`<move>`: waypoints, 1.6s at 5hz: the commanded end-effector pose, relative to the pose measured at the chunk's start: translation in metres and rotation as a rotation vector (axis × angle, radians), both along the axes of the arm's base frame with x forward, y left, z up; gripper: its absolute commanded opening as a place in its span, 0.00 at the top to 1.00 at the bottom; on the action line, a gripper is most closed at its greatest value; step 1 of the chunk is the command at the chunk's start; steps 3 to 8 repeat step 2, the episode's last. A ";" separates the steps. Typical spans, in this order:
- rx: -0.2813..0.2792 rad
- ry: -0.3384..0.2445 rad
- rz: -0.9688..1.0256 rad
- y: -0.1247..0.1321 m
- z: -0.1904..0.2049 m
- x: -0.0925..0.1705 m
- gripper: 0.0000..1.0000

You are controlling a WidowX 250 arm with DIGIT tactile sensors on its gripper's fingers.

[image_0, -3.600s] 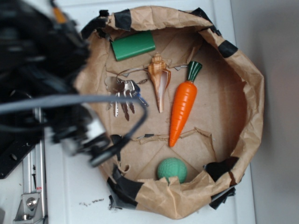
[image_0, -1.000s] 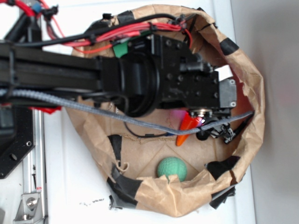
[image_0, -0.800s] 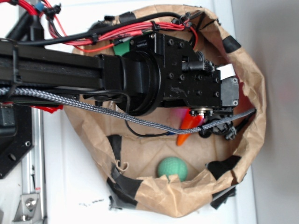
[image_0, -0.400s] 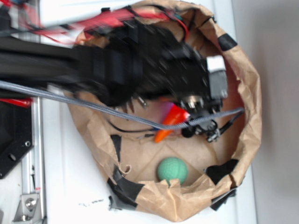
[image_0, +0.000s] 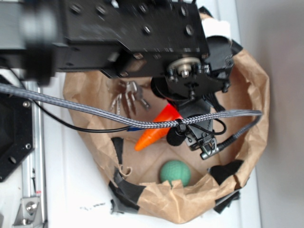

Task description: Grab the carrot.

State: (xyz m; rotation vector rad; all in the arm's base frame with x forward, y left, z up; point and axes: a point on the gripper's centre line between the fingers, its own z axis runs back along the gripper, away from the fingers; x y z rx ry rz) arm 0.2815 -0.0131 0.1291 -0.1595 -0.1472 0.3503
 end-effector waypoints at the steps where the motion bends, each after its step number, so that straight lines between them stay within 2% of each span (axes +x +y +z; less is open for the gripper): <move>1: 0.062 -0.104 -0.134 -0.002 0.048 0.007 1.00; 2: 0.102 -0.111 -0.121 0.000 0.040 0.007 1.00; 8: 0.102 -0.111 -0.121 0.000 0.040 0.007 1.00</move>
